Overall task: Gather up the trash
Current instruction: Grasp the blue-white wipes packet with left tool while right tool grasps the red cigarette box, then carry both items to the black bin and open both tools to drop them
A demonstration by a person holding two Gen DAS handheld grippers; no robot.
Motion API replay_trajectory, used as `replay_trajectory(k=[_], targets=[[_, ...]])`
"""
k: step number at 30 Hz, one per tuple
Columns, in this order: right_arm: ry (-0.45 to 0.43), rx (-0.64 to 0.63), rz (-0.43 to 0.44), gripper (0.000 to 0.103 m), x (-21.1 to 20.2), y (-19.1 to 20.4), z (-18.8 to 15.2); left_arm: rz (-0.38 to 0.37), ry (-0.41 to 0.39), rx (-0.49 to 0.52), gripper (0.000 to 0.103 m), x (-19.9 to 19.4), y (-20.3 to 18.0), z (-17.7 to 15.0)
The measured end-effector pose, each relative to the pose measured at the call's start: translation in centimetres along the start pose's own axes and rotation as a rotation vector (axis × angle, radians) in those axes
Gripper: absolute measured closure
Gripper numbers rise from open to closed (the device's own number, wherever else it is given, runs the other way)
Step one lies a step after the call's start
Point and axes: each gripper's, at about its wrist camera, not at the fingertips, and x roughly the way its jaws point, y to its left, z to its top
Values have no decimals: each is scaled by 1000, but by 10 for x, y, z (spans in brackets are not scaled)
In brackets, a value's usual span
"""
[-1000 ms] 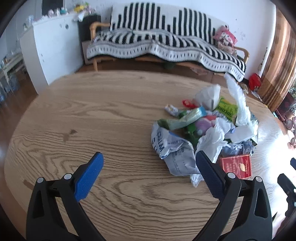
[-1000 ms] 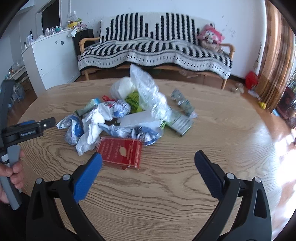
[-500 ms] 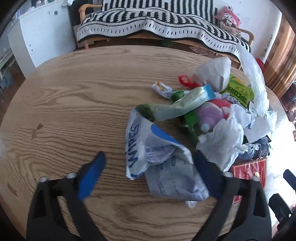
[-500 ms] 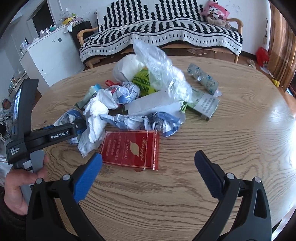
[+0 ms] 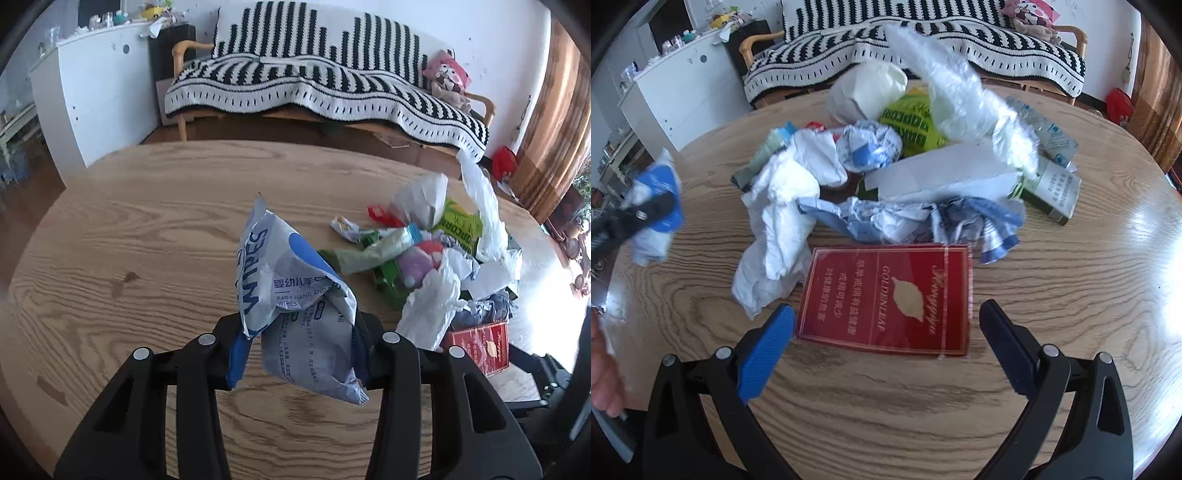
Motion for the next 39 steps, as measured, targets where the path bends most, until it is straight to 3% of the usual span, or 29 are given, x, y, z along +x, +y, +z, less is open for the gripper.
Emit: replay_trajectory(k=[5, 7, 15, 22, 27, 34, 39], targets=[[-11, -47, -54, 7, 13, 6, 1, -21, 2, 15, 59, -5, -4, -3], [-24, -53, -56, 16, 9, 6, 1, -28, 0, 28, 59, -7, -5, -6], [-156, -74, -16, 18, -69, -22, -12, -76, -36, 89, 59, -25, -43, -8], [-264, 132, -145, 17, -151, -153, -45, -197, -50, 202, 59, -45, -130, -23], [-305, 321, -308, 17, -208, -274, -98, -356, -39, 347, 59, -63, -233, -56], [-267, 601, -464, 17, -253, -422, -207, -615, 18, 564, 59, -90, -390, -137], [-172, 776, -464, 17, -252, -497, -279, -767, 95, 708, 59, -95, -485, -216]])
